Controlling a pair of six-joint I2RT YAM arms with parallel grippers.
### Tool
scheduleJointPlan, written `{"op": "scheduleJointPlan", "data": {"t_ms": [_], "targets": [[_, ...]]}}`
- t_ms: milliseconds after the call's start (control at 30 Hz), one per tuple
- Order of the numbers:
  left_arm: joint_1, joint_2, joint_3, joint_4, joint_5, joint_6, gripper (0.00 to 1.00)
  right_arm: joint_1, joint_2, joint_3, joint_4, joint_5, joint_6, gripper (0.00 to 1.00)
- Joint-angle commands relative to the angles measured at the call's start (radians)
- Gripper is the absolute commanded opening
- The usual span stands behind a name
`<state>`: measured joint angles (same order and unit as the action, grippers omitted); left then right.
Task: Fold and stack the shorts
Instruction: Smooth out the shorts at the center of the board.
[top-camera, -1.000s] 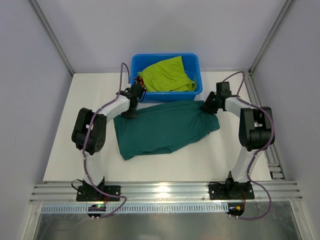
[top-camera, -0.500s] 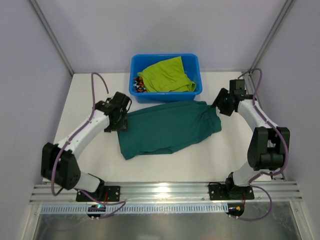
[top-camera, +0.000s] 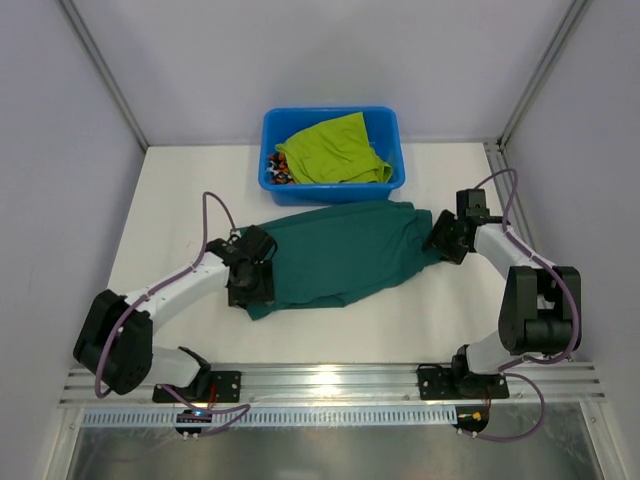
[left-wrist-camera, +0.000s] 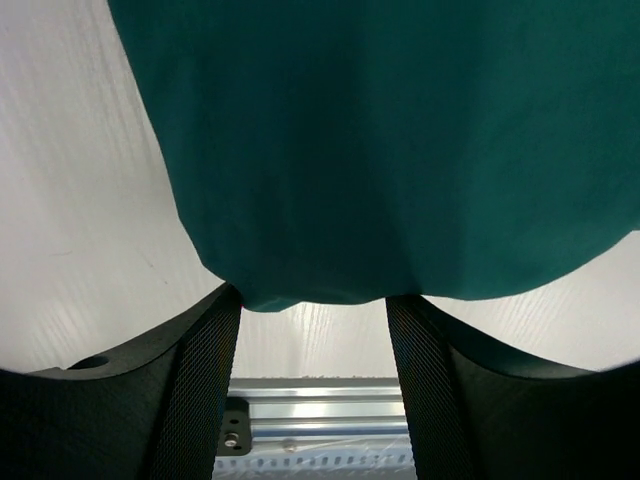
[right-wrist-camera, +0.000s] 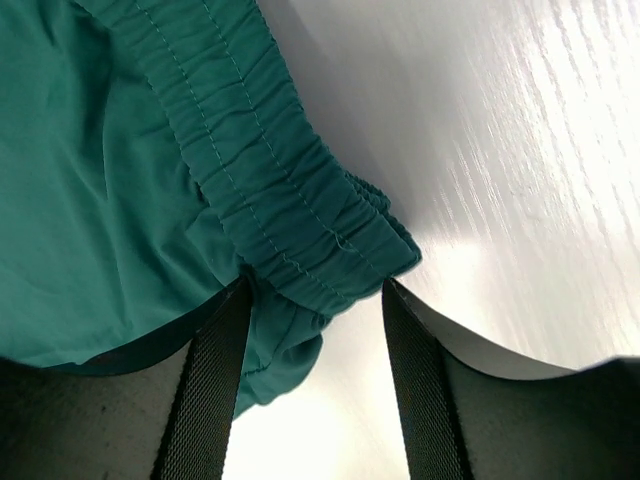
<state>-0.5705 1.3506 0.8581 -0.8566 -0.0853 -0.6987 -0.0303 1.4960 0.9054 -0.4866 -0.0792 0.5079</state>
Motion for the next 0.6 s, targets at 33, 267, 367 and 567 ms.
{"op": "scheduleJointPlan", "data": {"t_ms": [33,267,367,567], "targets": [[-0.002,0.044,-0.027,0.112,-0.036,-0.061,0.57,0.003,0.062,-0.007,0.118,0.001,0.012,0.55],[-0.002,0.153,0.053,0.044,-0.273,-0.102,0.0,-0.003,0.141,0.029,0.148,0.062,-0.023,0.14],[-0.002,0.189,0.091,-0.042,-0.365,-0.117,0.0,-0.011,0.162,0.041,0.105,0.142,-0.063,0.04],[0.0,0.193,0.068,-0.114,-0.423,-0.171,0.18,-0.048,0.093,-0.022,0.083,0.19,-0.135,0.04]]}}
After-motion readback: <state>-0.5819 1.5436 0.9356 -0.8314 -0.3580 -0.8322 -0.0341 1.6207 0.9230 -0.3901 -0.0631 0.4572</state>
